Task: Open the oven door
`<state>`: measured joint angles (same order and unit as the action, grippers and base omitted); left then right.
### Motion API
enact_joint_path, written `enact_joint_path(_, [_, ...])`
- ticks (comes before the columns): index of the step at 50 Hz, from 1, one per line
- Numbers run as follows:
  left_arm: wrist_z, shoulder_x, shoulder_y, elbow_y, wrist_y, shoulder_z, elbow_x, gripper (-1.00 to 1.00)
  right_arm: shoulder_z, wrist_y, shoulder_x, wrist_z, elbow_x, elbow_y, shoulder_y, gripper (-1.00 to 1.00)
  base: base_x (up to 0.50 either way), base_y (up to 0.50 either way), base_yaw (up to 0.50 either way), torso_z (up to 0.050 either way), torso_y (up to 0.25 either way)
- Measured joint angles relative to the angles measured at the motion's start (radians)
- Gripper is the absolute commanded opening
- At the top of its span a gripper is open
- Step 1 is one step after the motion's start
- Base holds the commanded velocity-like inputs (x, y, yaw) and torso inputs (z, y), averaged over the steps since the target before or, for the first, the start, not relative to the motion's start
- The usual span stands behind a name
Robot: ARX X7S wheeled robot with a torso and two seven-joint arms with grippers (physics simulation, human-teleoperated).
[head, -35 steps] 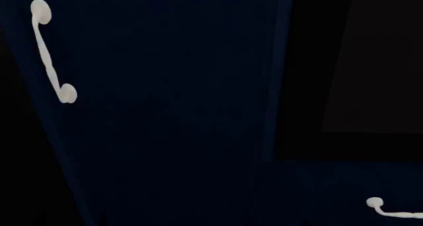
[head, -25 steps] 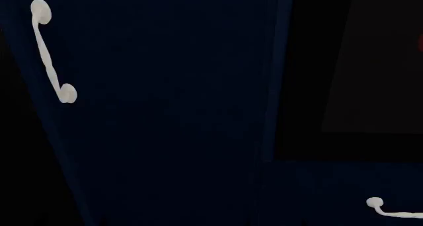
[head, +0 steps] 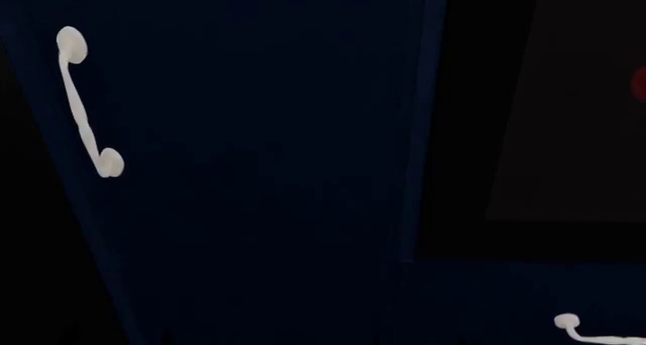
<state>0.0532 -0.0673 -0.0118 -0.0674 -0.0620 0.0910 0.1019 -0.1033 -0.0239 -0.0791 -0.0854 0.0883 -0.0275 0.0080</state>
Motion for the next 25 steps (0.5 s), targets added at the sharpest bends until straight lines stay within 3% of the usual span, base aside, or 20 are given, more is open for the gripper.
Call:
enact_joint_path(16, [0.022, -0.022, -0.001, -0.021, -0.016, 0.025, 0.024, 1.00, -0.023, 0.006, -0.018, -0.019, 0.022, 0.009, 0.001, 1.00, 0.00, 0.00, 0.00, 0.050, 0.007])
enact_joint_path(25, [0.053, -0.035, 0.030, -0.081, -0.109, 0.026, 0.045, 1.00, -0.017, 0.062, -0.047, -0.030, 0.039, 0.059, 0.039, 1.00, 0.00, 0.00, 0.00, 0.000, 0.000])
